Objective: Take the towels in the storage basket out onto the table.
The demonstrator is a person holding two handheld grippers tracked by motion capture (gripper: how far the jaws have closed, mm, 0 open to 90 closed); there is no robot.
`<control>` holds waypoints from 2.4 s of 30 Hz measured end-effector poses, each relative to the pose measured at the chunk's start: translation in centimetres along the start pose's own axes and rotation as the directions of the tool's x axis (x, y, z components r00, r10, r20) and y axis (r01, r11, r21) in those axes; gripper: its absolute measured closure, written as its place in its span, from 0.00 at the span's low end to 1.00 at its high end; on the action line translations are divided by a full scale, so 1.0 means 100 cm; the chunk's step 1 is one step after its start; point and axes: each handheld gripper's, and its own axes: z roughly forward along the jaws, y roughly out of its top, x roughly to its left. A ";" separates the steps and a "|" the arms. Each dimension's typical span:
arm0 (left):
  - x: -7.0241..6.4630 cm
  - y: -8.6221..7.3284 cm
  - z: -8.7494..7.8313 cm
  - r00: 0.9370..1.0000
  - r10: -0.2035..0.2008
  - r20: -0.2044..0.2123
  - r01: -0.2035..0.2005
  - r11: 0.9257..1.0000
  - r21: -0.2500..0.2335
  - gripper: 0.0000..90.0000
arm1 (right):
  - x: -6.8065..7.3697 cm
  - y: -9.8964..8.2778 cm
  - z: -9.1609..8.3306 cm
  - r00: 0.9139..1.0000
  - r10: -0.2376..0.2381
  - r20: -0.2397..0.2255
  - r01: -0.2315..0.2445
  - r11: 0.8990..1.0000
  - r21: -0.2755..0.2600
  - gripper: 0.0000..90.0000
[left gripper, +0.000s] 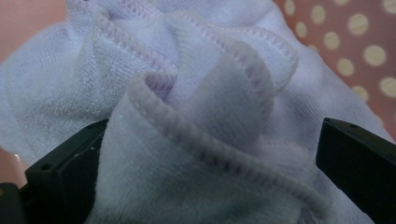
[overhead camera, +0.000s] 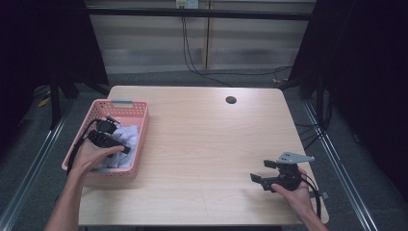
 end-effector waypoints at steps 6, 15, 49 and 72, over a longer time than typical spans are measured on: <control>-0.003 0.007 0.011 0.999 -0.004 -0.046 0.006 0.999 0.047 0.00 | 0.000 0.000 0.000 1.000 -0.007 -0.003 0.007 1.000 0.000 0.19; -0.006 0.009 0.027 0.993 0.034 -0.116 -0.021 0.993 0.116 0.00 | 0.002 0.000 0.000 1.000 -0.014 -0.009 0.014 1.000 0.003 0.20; 0.024 -0.004 -0.005 0.995 -0.102 -0.025 0.101 0.994 -0.029 0.56 | 0.002 -0.001 0.001 0.999 -0.030 -0.018 0.031 0.999 0.029 0.20; 0.044 -0.020 -0.062 0.977 -0.159 0.140 0.195 0.936 -0.295 0.56 | 0.003 0.000 0.003 0.999 -0.025 -0.031 0.026 0.999 0.034 0.21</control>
